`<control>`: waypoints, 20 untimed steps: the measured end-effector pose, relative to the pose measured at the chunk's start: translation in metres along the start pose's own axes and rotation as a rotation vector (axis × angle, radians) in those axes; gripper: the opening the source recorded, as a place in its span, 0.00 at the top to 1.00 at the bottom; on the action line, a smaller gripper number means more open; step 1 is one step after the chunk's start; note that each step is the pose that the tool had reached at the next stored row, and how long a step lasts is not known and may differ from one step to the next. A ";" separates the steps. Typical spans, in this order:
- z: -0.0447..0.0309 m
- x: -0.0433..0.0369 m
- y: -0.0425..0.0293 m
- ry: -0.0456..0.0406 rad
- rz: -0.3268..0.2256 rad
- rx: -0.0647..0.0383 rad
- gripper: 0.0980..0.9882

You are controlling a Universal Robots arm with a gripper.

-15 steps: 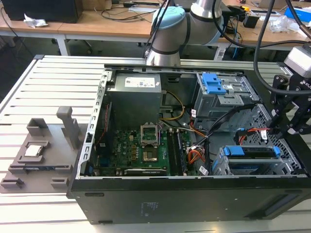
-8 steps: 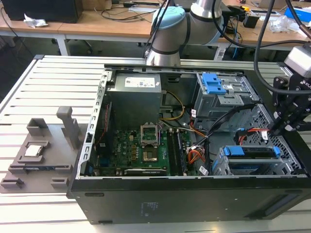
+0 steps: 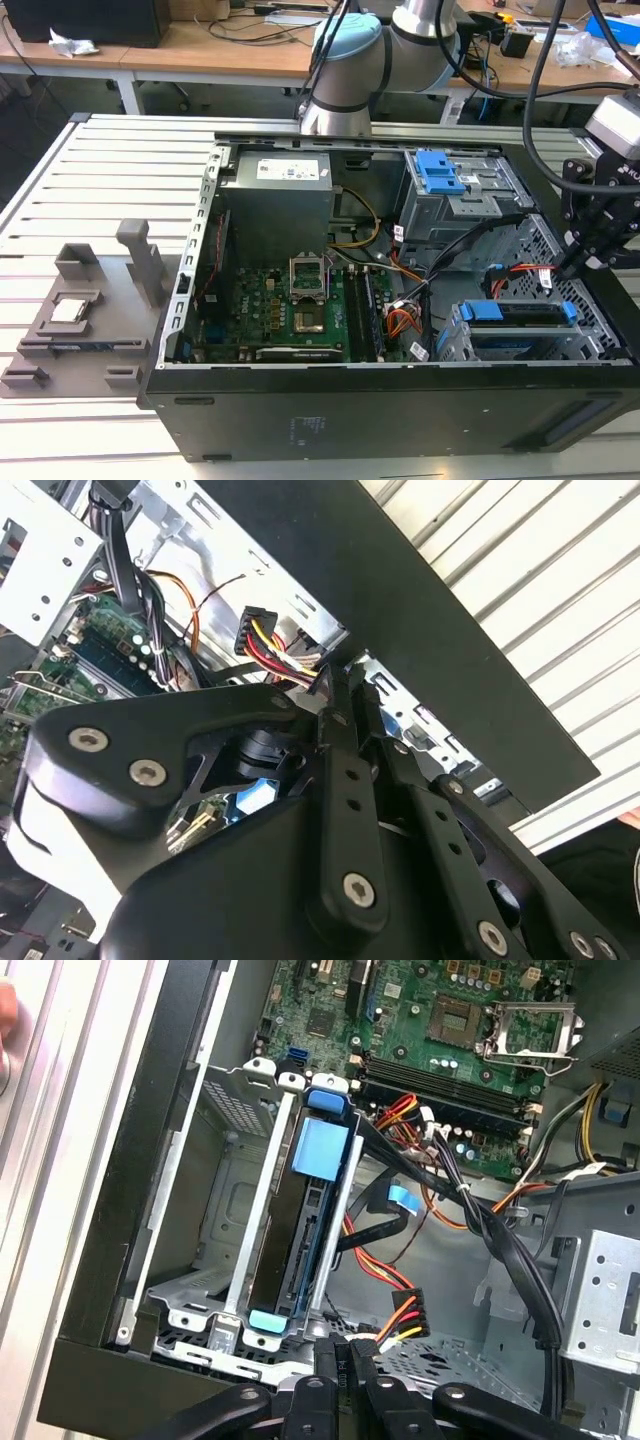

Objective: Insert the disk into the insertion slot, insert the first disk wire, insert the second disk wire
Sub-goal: 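Insert the first disk wire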

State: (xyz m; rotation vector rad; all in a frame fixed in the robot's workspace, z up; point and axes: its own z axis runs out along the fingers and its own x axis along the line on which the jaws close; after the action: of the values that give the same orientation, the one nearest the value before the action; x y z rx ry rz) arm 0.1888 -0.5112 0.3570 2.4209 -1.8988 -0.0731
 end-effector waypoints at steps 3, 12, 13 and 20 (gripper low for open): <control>-0.0054 0.0001 0.0035 -0.0004 0.000 0.003 0.92; -0.0036 0.0082 0.0237 -0.0067 -0.001 0.005 0.92; -0.0035 0.0101 0.0254 -0.0070 -0.001 0.005 0.92; -0.0024 0.0242 0.0329 -0.0081 -0.001 0.005 0.92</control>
State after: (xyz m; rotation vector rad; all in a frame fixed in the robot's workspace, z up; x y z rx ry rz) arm 0.1629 -0.5424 0.3621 2.4283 -1.9035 -0.0785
